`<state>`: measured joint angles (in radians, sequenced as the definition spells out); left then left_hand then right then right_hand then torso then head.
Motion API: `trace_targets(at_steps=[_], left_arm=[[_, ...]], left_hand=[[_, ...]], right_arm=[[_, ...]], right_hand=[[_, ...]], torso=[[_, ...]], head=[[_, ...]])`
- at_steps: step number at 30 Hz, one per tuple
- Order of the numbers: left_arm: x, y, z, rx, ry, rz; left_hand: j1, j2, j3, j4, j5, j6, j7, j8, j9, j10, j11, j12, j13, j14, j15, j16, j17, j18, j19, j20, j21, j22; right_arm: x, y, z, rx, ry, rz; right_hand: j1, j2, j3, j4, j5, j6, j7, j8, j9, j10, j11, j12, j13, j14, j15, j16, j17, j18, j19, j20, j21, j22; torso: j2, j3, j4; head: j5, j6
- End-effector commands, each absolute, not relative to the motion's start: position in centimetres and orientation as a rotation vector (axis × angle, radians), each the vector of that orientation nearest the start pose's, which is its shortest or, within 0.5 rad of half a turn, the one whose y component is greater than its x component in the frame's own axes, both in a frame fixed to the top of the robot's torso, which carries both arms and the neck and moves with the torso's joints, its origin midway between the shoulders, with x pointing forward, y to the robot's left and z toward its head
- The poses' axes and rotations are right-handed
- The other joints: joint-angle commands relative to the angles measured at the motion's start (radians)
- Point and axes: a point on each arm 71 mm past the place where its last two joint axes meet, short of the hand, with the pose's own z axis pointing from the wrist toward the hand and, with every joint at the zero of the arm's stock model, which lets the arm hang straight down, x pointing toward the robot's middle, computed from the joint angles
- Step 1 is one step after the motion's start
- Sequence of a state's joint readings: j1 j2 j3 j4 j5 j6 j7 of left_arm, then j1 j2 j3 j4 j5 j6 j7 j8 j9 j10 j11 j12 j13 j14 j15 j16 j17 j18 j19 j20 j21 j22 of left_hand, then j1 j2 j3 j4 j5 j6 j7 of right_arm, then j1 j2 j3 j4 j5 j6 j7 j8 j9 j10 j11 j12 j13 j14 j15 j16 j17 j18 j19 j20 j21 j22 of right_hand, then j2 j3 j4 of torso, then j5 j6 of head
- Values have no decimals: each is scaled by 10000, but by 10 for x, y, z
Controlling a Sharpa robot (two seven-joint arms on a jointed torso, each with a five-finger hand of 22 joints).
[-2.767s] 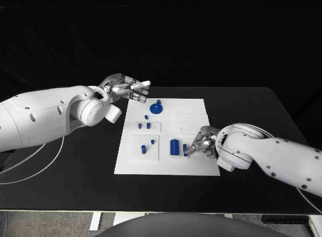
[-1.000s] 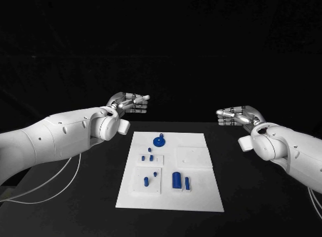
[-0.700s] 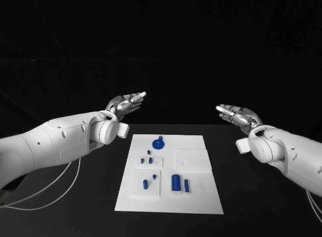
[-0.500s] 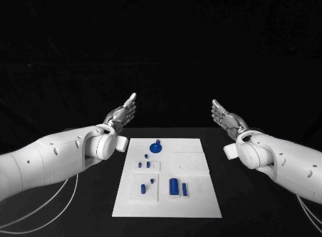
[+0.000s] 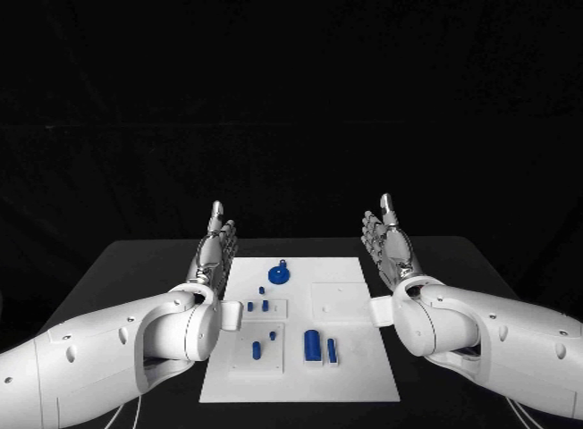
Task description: Assemble the parts on the task board
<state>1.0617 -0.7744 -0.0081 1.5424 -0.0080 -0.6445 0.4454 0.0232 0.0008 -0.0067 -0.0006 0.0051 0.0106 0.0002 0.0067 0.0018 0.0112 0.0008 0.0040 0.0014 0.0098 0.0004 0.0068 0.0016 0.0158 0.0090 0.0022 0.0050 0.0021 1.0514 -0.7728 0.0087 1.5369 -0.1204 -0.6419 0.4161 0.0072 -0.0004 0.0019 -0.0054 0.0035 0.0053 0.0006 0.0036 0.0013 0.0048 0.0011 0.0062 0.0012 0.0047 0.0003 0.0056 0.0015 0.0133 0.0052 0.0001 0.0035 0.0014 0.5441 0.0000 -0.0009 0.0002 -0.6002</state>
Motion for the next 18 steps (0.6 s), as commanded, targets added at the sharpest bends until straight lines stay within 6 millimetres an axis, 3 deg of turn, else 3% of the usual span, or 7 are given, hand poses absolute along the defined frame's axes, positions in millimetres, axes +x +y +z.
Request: trace_targets(at_steps=[1, 18], left_arm=[[463, 193, -224, -12080, 12191, -12294], [462, 192, -224, -12089, 12178, -12289]], left_hand=[[-232, -8, 67, 6, -51, -106, -2, -67, -18, -112, -8, -40, -14, -98, -4, -68, -16, -158, -90, -22, -50, -21], [-232, -8, 67, 6, -51, -106, -2, -67, -18, -112, -8, -40, -14, -98, -4, -68, -16, -158, -90, -22, -50, -21]], right_arm=[[463, -193, -224, 12050, 12186, 12303], [462, -192, -224, 12089, 12178, 12289]], right_hand=[[-72, 4, -19, 54, -35, -53, -6, -36, -13, -48, -11, -62, -12, -47, -3, -56, -15, -133, -52, -1, -35, -14], [-72, 4, -19, 54, -35, -53, -6, -36, -13, -48, -11, -62, -12, -47, -3, -56, -15, -133, -52, -1, -35, -14]], torso=[[1, 0, 9], [1, 0, 9]], head=[[-2, 2], [-2, 2]])
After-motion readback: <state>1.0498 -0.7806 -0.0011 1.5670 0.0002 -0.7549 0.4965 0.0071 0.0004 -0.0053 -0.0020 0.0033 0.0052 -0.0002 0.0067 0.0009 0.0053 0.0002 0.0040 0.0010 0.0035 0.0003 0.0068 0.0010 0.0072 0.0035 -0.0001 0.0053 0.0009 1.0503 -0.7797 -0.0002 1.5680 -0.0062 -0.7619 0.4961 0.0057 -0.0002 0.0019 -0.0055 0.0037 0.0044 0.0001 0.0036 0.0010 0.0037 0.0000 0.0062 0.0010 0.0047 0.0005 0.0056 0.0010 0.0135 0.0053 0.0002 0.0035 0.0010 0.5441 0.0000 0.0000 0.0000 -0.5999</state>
